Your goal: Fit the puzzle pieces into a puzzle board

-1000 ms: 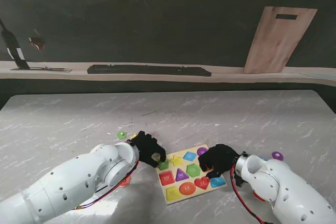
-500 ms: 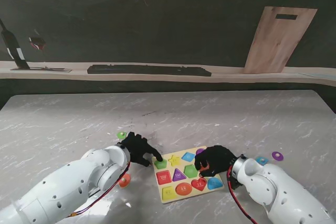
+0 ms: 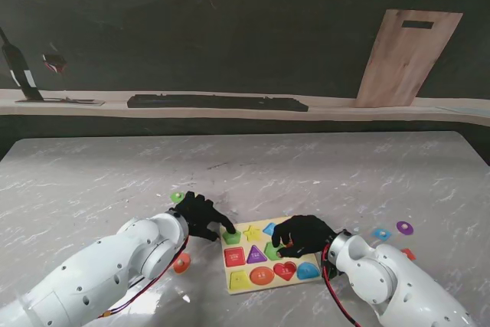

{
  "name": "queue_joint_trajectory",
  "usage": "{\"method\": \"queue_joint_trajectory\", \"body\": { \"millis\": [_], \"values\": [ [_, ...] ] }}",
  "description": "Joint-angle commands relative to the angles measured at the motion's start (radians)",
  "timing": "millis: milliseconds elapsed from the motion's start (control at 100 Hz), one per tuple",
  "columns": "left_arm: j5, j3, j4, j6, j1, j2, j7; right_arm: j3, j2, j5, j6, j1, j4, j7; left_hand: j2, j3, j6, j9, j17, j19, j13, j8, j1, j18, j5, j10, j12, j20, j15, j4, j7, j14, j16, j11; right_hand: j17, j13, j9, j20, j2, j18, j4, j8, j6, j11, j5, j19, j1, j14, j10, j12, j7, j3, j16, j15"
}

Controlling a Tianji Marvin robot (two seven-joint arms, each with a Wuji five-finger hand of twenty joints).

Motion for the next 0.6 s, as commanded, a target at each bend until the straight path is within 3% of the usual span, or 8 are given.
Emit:
{"method": "queue_joint_trajectory", "body": {
  "millis": [0,320,590],
  "values": [
    [0.004,0.001,0.025,0.021,0.007,0.002,-0.008,-0.029,-0.026,0.001,-0.005,-0.009,0.015,0.003,0.017,-0.029,0.884,-0.024,-0.010,-0.003,-0.030,0.003,0.000,-0.028,0.009,0.038,-0.007,-0.020,-0.002,-0.005,0.021,0.048,-0.009,-0.005,0.010,-0.037,-0.036,-0.013,0.013,-0.407,0.043,0.019,0.013,-0.005,0.020,0.036,-0.038,-0.008,0.016,-0.007,-0.023,-0.012,-0.050,-0.078],
    [0.092,-0.098,-0.041,-0.004,0.065,0.011,-0.043,-0.082,-0.040,0.039,0.008,0.032,0.045,-0.026,0.019,-0.029,0.866,-0.026,-0.011,-0.003,-0.031,0.081,-0.001,-0.026,-0.003,0.039,-0.025,-0.024,-0.015,-0.005,0.115,0.048,-0.027,-0.018,0.003,-0.046,-0.051,-0.020,0.019,-0.406,0.058,0.045,0.017,-0.007,0.013,0.036,-0.047,-0.008,0.018,-0.012,-0.046,-0.018,-0.055,-0.083],
    [0.102,-0.134,-0.058,-0.033,0.087,0.012,-0.044,-0.136,-0.062,0.047,0.042,0.074,0.087,-0.102,0.020,-0.030,0.850,-0.023,-0.009,-0.002,-0.027,0.087,0.000,-0.027,0.012,0.040,-0.029,-0.024,-0.016,-0.005,0.130,0.046,-0.030,-0.021,-0.021,-0.071,-0.077,-0.035,0.023,-0.402,0.058,0.057,0.026,-0.010,-0.006,0.018,-0.061,-0.005,0.023,-0.013,-0.061,-0.021,-0.062,-0.092]
  ]
}}
